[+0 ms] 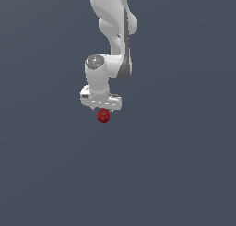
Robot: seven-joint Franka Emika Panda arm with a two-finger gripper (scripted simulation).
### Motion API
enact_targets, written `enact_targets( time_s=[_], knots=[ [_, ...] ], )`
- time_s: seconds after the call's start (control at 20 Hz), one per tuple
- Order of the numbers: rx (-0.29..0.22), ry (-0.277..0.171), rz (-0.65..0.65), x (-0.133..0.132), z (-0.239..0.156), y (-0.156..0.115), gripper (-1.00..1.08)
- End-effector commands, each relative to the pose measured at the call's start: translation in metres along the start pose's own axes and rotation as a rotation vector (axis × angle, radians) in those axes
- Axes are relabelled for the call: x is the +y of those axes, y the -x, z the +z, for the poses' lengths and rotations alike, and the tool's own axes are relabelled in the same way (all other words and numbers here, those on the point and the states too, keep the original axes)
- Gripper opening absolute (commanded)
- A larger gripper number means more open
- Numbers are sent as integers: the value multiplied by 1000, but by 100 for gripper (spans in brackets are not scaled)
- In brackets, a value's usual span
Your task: Pick up the object and move it to a goal position.
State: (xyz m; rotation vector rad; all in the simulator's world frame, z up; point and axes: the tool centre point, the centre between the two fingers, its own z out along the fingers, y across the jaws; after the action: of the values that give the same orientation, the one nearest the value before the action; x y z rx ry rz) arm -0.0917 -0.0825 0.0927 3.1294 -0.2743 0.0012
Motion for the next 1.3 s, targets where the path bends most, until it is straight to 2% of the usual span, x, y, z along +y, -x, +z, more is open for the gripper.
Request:
enact_targets(
  time_s=[0.0,0.35,0.65,0.7,1.25],
  knots=[
    [-1,0,0,0,7,1,100],
    [-1,0,1,0,37,2,100],
    [-1,0,1,1,47,2,100],
    [-1,0,1,1,47,2,-100],
    [0,0,2,1,45,2,-100]
  ],
)
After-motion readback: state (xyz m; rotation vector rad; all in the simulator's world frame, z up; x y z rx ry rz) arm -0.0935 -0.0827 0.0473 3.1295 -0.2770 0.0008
